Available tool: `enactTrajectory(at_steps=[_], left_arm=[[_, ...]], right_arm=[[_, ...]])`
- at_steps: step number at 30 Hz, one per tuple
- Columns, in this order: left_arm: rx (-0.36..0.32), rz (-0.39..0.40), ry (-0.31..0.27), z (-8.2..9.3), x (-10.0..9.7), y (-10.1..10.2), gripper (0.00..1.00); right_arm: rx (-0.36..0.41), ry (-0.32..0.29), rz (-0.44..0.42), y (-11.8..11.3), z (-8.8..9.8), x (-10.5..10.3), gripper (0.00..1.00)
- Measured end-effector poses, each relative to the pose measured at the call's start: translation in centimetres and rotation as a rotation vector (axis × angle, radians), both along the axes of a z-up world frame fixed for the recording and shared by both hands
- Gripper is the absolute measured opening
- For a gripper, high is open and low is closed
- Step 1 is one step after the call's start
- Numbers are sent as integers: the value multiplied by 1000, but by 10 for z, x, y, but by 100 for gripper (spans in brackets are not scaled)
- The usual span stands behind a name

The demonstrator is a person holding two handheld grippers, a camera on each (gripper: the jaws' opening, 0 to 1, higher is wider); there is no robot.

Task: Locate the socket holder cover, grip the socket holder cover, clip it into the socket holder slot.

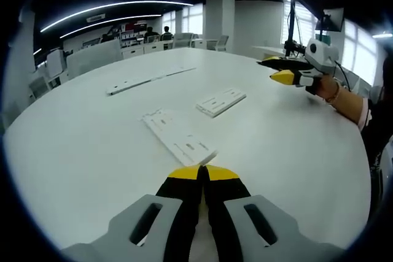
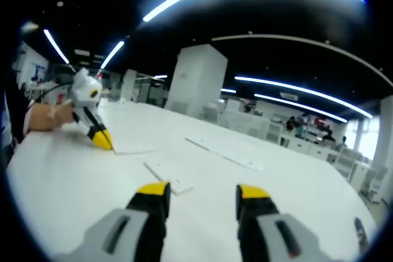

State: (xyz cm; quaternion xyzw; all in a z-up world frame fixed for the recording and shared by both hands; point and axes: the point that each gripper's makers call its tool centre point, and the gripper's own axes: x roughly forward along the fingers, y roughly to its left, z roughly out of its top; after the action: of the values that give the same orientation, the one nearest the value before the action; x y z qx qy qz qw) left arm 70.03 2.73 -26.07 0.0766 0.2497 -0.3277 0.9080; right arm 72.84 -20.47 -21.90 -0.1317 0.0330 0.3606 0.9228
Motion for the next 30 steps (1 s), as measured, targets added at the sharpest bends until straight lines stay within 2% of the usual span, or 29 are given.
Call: enactTrajectory(at_steps=[7, 14, 29, 30], left_arm=[[0, 2, -1, 0, -1, 0, 3], [0, 3, -1, 5, 12, 4, 3], [1, 6, -5, 3, 5, 2, 3], [1, 8, -8, -4, -7, -2, 3]], right_arm=[[-3, 1, -1, -1, 0, 1, 44], [-3, 0, 0, -1, 1, 1, 44], [-4, 0, 0, 0, 0, 0, 44], [-4, 0, 0, 0, 1, 0, 44]])
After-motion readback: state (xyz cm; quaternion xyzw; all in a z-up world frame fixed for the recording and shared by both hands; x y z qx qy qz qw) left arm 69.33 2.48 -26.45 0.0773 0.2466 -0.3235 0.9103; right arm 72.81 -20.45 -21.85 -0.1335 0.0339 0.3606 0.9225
